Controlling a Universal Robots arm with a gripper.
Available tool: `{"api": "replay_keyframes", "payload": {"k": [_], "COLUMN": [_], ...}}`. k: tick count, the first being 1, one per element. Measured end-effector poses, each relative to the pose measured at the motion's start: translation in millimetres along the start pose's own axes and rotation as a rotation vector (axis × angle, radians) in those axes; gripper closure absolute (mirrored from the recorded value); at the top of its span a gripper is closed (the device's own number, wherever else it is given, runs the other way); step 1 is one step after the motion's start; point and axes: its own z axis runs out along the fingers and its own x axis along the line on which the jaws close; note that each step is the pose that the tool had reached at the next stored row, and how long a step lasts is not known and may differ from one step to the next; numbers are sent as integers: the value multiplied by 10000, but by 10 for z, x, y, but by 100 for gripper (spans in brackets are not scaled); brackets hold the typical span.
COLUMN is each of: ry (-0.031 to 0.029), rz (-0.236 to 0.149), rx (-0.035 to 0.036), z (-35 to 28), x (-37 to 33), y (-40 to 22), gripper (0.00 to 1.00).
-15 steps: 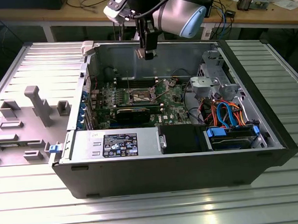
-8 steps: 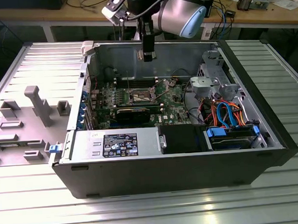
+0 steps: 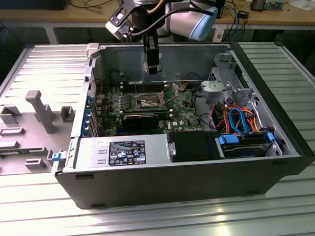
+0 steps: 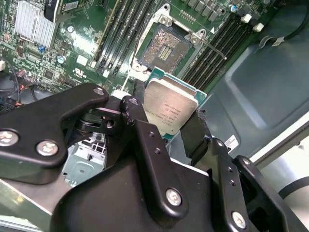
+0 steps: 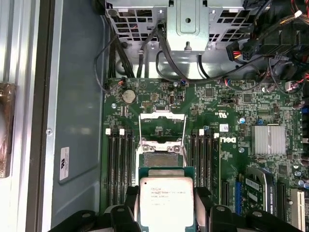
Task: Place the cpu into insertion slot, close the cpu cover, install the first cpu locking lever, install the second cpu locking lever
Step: 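Place the cpu into insertion slot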
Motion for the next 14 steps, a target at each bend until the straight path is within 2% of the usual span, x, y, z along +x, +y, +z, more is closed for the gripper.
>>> {"api": "replay_keyframes", "payload": {"k": [9, 14], "ry": [-4, -17], "rz": [15, 14], "rx": [0, 1], "z": [56, 119], "x": [5, 19], "y": [-12, -19], "gripper": [46, 46]}}
